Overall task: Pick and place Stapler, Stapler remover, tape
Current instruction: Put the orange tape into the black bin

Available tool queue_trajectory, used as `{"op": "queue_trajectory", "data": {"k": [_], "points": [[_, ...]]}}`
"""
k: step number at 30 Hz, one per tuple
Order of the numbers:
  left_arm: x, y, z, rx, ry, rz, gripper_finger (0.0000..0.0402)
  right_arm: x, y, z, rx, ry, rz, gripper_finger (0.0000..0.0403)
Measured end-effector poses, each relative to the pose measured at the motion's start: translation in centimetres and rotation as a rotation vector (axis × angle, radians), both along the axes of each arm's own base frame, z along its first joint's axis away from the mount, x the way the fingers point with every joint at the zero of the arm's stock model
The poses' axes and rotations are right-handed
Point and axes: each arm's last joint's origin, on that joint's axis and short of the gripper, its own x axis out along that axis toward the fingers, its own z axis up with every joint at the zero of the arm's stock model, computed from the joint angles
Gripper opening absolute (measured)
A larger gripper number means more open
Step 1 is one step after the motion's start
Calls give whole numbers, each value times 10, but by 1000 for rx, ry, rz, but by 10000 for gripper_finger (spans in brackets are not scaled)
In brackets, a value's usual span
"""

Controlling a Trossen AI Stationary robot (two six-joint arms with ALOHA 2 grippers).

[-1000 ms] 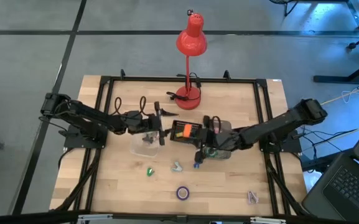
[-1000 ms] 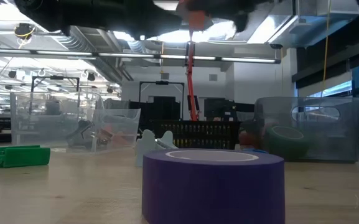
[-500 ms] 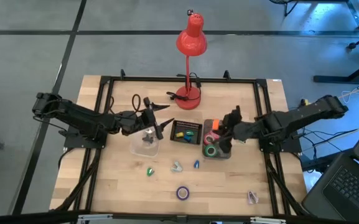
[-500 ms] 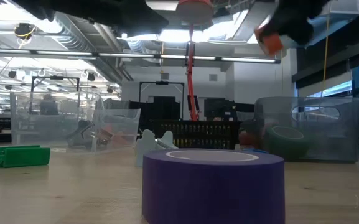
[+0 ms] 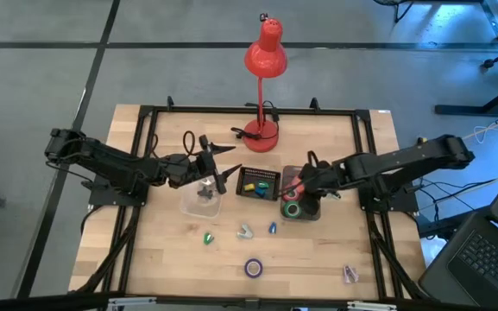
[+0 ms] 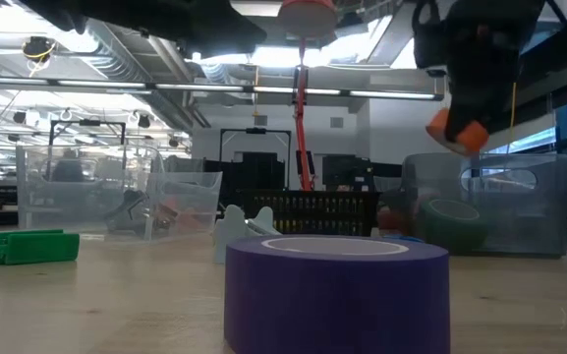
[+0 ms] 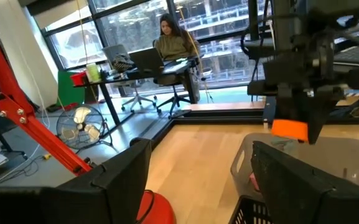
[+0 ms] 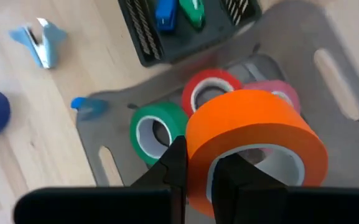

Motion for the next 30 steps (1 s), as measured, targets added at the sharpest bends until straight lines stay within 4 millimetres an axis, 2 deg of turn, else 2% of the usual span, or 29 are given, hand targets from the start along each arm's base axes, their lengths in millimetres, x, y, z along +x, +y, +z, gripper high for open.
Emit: {"op": "queue_trajectory", "data": {"k": [8, 14, 25, 27, 30], "points": [[0, 0, 0, -5, -2, 0, 269, 11, 3, -21, 18, 105, 19, 35], [0, 0, 0, -71, -32, 1, 269, 18, 6, -38, 25, 178, 58, 35], [0, 0, -2, -68, -9, 2, 269, 20, 6, -45, 28, 224, 43, 37], [0, 0, -2, -68, -9, 2, 269, 20, 5, -44, 15, 215, 15, 63], [0, 0, -2, -68, -9, 2, 269, 20, 5, -44, 19, 212, -4, 129]]}}
